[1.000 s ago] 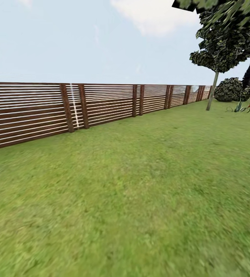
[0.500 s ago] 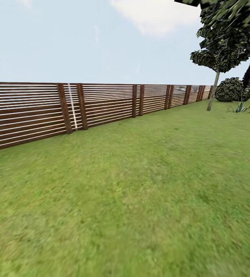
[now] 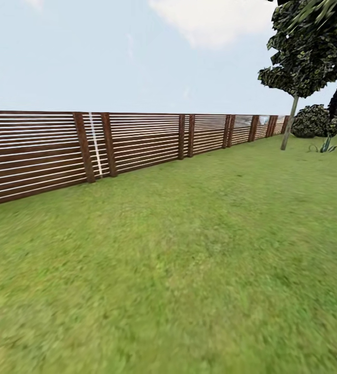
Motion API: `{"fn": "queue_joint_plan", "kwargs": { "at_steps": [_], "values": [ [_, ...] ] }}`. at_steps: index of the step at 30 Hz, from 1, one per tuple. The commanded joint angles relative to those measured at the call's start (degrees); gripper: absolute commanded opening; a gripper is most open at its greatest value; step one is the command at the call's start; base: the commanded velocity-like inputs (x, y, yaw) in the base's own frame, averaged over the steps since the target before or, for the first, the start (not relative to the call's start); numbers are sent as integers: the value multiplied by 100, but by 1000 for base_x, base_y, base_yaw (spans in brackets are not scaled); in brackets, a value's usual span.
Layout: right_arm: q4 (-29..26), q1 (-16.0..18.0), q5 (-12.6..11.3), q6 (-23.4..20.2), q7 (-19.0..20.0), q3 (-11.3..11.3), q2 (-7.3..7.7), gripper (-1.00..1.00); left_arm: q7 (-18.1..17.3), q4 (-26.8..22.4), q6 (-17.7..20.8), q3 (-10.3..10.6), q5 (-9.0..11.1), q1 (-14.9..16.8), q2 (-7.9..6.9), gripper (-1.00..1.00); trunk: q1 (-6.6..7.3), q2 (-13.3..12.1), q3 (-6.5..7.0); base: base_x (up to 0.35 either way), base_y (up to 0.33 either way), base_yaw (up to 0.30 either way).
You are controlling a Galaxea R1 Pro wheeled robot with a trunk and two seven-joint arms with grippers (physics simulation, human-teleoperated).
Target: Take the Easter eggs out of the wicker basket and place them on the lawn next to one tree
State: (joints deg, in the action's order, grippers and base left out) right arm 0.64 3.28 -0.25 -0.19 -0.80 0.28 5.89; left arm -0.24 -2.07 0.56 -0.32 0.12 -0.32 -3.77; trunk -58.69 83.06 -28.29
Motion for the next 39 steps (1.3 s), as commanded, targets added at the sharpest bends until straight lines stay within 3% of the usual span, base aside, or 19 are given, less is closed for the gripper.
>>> {"fn": "queue_joint_plan", "kwargs": {
  "at_steps": [1, 39],
  "values": [
    [7, 6, -2, -4, -8, 3, 0, 100, -2, -12, 6, -3, 1, -3, 0, 100, -3, 2, -5, 335, 0, 0],
    [7, 6, -1, -6, -8, 0, 0, 100, -2, -12, 6, -3, 5, -3, 0, 100, -3, 2, -34, 335, 0, -55]
  ]
}}
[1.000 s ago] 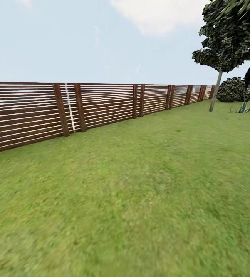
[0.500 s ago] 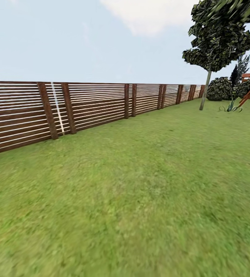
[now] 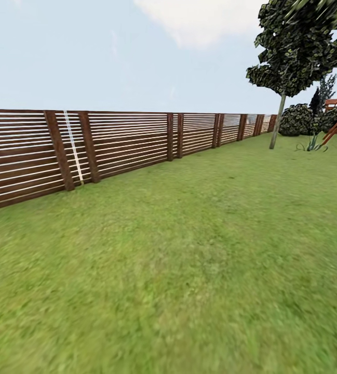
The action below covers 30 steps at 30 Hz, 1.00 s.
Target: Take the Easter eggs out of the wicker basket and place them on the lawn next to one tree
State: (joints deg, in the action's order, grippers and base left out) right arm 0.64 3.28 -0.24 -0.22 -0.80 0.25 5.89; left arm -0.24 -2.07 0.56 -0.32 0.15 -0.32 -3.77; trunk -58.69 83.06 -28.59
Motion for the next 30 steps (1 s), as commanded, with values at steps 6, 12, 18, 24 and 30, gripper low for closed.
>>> {"fn": "queue_joint_plan", "kwargs": {
  "at_steps": [6, 12, 18, 24, 30],
  "values": [
    [7, 6, -2, -3, -8, 2, 0, 100, -2, -12, 6, -3, 1, -3, 0, 100, -3, 2, -4, 335, 0, 0],
    [7, 6, -3, 2, -8, 4, 0, 100, -2, -12, 6, -3, 0, -3, 0, 100, -3, 2, -4, 335, 0, 0],
    [7, 6, -4, 1, -8, 5, 0, 100, -2, -12, 6, -3, -1, -3, 0, 100, -3, 2, -4, 335, 0, 0],
    [7, 6, 0, 5, -8, 20, 0, 100, -2, -12, 6, -3, 2, -3, 0, 100, -3, 2, -11, 335, 0, -101],
    [7, 6, -2, 5, -8, 20, 0, 100, -2, -12, 6, -3, 2, -3, 0, 100, -3, 2, -24, 335, 0, -205]
  ]
}}
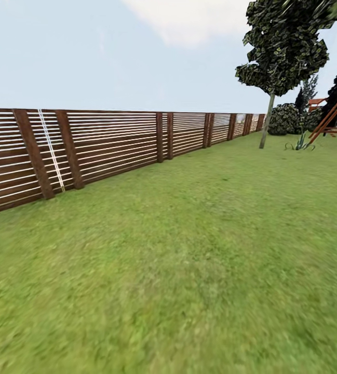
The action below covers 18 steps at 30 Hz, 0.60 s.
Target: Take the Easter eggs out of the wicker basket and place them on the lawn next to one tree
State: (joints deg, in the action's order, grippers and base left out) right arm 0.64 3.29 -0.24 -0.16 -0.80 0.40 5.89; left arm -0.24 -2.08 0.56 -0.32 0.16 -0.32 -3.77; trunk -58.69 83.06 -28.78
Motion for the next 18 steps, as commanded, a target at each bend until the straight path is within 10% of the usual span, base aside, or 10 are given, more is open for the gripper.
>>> {"fn": "queue_joint_plan", "kwargs": {
  "at_steps": [1, 18],
  "values": [
    [7, 5, -2, -2, -8, 5, 0, 100, -2, -12, 6, -3, 2, -3, -1, 100, -3, 2, -5, 335, 0, -74],
    [7, 5, -4, -7, -8, -2, 0, 100, -2, -12, 6, -3, 2, -3, -1, 100, -3, 2, -7, 335, 0, -8]
  ]
}}
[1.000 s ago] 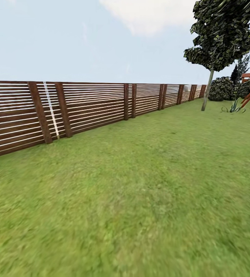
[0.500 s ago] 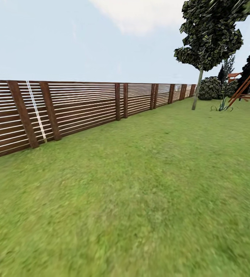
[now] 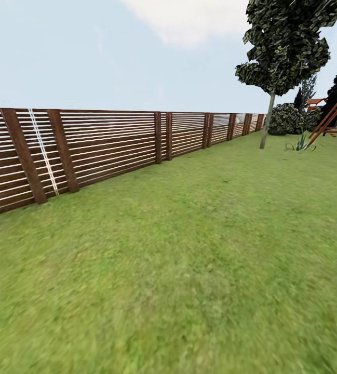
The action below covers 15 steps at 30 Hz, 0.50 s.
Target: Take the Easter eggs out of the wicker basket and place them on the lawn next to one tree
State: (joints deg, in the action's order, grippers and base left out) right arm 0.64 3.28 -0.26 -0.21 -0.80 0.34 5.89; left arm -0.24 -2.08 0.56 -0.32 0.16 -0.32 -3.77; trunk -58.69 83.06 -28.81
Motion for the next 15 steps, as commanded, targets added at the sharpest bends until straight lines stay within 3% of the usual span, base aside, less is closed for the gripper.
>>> {"fn": "queue_joint_plan", "kwargs": {
  "at_steps": [1, 15],
  "values": [
    [7, 5, 2, 0, -8, 10, 0, 100, -2, -12, 6, -3, 2, -3, 0, 100, -3, 2, -4, 335, 0, 0],
    [7, 5, 44, -14, 1, 36, -9, 100, -2, -12, 6, -3, 2, -3, 0, 100, -3, 2, -4, 335, 0, 0]
  ]
}}
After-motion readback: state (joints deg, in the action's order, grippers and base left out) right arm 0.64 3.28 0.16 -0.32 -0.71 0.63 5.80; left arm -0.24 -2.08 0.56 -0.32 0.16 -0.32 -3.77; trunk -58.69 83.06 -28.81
